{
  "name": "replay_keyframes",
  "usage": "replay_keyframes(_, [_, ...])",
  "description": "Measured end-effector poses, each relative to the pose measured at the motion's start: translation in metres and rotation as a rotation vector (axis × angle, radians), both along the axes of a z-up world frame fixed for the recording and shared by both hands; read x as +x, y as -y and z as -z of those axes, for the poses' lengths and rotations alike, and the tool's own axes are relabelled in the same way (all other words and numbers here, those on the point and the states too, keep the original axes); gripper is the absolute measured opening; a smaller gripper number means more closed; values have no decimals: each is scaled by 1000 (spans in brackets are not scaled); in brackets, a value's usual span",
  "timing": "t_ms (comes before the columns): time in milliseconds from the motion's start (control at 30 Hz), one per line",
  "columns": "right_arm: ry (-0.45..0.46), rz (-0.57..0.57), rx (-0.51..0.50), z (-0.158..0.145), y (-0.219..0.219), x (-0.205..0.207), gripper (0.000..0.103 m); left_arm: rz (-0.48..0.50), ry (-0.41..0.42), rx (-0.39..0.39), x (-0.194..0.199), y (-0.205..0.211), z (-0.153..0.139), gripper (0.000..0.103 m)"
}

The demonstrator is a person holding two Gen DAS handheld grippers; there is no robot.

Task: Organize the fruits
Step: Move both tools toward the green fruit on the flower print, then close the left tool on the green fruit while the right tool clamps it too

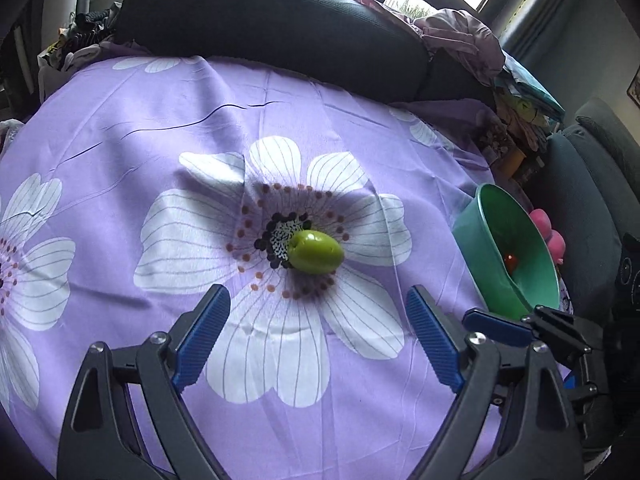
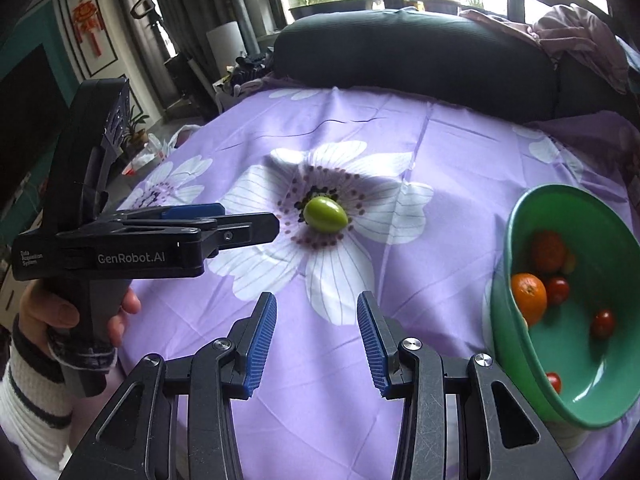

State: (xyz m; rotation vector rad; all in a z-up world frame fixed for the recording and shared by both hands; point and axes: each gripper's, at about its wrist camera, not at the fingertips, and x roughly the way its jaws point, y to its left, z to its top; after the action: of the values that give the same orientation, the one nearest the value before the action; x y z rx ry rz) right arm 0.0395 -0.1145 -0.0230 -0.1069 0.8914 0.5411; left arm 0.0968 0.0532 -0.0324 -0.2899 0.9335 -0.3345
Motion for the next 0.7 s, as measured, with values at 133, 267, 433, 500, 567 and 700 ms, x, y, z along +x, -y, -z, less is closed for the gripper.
replay_keyframes(133, [-27,8,19,7,-12,29,42,30,-35,-63,29,-4,0,89])
replay_keyframes(267, [-72,19,53,18,-20,57,42,46,-67,-74,47,-4,4,88])
replay_keyframes(433, [-120,36,64,36,-29,79,42,51,-108,-107,58,-4,16,79])
replay_keyframes(500, [-131,45,64,42,-29,86,42,61,-113,-112,59,-2,18,74])
replay_keyframes(567, [-143,53,72,45,-29,91,42,66,-116,-116,61,-1,20,73])
replay_keyframes(700, [-164,56,76,52,-28,98,42,75,-133,-122,66,1,26,62])
